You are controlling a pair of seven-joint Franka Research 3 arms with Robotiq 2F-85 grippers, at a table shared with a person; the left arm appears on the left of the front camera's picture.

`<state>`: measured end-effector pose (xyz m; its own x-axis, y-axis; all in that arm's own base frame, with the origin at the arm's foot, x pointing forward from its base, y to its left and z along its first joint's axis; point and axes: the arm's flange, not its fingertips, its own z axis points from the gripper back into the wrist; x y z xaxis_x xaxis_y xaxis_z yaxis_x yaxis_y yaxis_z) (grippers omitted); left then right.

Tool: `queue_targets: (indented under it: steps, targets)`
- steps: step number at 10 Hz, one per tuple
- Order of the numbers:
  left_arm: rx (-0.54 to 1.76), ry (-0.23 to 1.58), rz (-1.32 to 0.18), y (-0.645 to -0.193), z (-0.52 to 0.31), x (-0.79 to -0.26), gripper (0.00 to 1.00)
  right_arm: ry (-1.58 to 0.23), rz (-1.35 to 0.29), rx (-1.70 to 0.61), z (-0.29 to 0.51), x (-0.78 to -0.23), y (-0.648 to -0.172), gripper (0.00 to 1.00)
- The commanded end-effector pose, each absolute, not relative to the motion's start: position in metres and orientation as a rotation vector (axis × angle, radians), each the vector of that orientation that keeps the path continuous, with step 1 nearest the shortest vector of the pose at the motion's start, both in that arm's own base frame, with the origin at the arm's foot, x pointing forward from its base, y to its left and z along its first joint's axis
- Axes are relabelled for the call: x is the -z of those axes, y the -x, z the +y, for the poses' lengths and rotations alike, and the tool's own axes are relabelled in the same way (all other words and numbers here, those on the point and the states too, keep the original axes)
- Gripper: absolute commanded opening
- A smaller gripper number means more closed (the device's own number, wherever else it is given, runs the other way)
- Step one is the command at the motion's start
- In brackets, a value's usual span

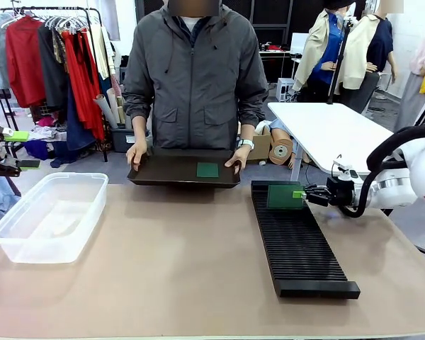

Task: Sort PCBs into racks and boxes based on the side picked up.
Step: If the short side of the Blank PCB is picked up, insert it into the PCB Rack ; if the long side is picked up, place it in the Organizing box.

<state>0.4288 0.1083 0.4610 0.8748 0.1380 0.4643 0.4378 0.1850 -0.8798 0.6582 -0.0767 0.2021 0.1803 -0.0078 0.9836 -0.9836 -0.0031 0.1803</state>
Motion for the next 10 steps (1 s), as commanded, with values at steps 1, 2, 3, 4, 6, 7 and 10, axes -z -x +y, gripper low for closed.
queue_targets:
  steps: [1, 2, 3, 4, 6, 7, 10]
  targets:
    - [0.224, 1.385, -0.496, -0.428, 0.1086, -0.4636, 1.0, -1.294, -1.084, -1.072, -0.0778, -0.2027, -0.6585, 0.0]
    - [0.224, 1.385, -0.496, -0.428, 0.1086, -0.4636, 1.0, -1.294, -1.084, -1.072, -0.0778, -0.2027, -0.6585, 0.0]
    - [0.224, 1.385, -0.496, -0.428, 0.1086, -0.4636, 1.0, -1.294, -1.084, -1.072, -0.0778, -0.2027, -0.6585, 0.0]
    - [0.224, 1.385, -0.496, -0.428, 0.1086, -0.4636, 1.0, -1.294, -1.084, -1.072, -0.0778, -0.2027, -0.6585, 0.0]
    - [0.224, 1.385, -0.496, -0.428, 0.1086, -0.4636, 1.0, -1.294, -1.084, -1.072, -0.0778, -0.2027, -0.6585, 0.0]
    - [0.224, 1.385, -0.496, -0.428, 0.1086, -0.4636, 1.0, -1.294, -1.084, -1.072, -0.0778, -0.2027, -0.6585, 0.0]
    - [0.224, 1.385, -0.496, -0.428, 0.1086, -0.4636, 1.0, -1.296, -1.081, -1.071, -0.0782, -0.2018, -0.6579, 0.0]
